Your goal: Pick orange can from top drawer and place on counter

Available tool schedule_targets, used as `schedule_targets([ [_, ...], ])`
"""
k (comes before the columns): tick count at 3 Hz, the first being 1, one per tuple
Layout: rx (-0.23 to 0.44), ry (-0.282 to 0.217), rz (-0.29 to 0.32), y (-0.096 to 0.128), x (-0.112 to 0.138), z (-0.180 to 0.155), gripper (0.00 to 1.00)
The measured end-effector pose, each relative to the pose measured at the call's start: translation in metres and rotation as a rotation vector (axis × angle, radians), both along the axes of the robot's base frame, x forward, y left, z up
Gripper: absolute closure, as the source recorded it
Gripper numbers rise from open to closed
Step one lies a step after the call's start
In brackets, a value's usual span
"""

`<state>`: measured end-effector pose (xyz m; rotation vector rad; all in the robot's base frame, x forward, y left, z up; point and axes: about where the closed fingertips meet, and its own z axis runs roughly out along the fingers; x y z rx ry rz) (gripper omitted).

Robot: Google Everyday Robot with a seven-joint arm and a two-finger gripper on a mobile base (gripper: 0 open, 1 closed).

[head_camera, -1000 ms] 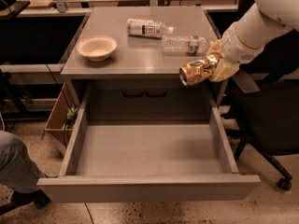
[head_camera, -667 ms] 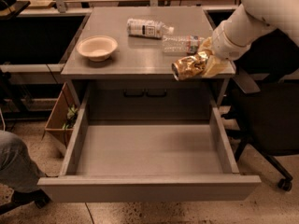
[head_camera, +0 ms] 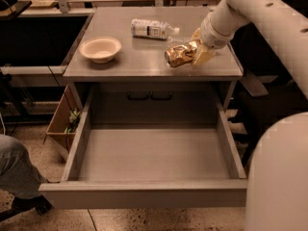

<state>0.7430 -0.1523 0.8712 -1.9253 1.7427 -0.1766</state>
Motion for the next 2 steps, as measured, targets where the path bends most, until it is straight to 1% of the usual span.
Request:
schedule_targets([
  [1,0.022,0.003,-0.013,0.001,0.024,-0.006,0.73],
  [2,0.039,0.001,-0.023,-0.001,0.036,-0.007,0.5],
])
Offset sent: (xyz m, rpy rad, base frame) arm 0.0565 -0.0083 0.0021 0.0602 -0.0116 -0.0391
